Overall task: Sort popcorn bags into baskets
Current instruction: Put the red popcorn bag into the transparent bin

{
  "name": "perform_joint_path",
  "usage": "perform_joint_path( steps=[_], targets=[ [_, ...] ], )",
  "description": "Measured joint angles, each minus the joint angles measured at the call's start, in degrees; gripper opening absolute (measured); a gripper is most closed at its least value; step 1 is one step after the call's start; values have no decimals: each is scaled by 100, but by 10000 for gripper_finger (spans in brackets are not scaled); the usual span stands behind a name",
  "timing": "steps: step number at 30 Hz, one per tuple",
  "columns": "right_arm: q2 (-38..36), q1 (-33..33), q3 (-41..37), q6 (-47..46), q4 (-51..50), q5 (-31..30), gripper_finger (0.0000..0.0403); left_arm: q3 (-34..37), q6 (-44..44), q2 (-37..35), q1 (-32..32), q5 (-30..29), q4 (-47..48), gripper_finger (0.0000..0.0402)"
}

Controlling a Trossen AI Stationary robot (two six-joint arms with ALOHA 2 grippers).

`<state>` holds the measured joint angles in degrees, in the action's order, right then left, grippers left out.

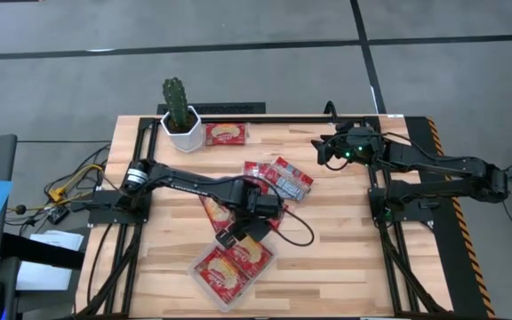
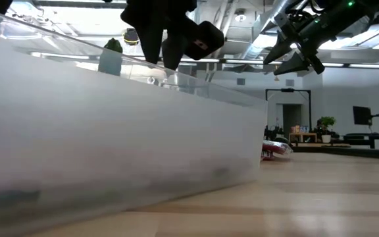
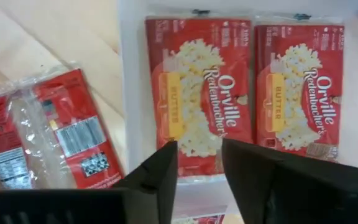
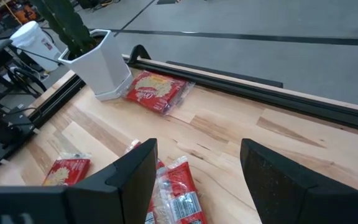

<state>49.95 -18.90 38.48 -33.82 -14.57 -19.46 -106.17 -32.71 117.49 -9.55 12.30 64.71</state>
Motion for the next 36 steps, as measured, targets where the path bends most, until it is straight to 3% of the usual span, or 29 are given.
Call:
perform_joint_path(
  steps=[5,11,16,20,23,31,36],
  targets=[
    [0,0,0,0,0,0,255,-165,750,-11,262,-465,154,135],
    [0,0,0,-2,0,0,255,-550,1942,-284,1162,54,881,137],
    [0,0,0,-17,-7,0,255,-11,2665,-998,1883,76,924,137],
    [1,0,0,-17,-29,-1,255,1031,3607,-1924,2289,-55,391,137],
    [2,0,0,-16,-45,0,255,2201,4793,-2833,2381,-205,-354,137],
    [146,0,0,-13,17,-7,255,5781,8479,-5132,2209,-838,-2861,137],
    [518,0,0,-15,19,2,255,7250,10179,-5854,1973,-1117,-4015,153]
  ],
)
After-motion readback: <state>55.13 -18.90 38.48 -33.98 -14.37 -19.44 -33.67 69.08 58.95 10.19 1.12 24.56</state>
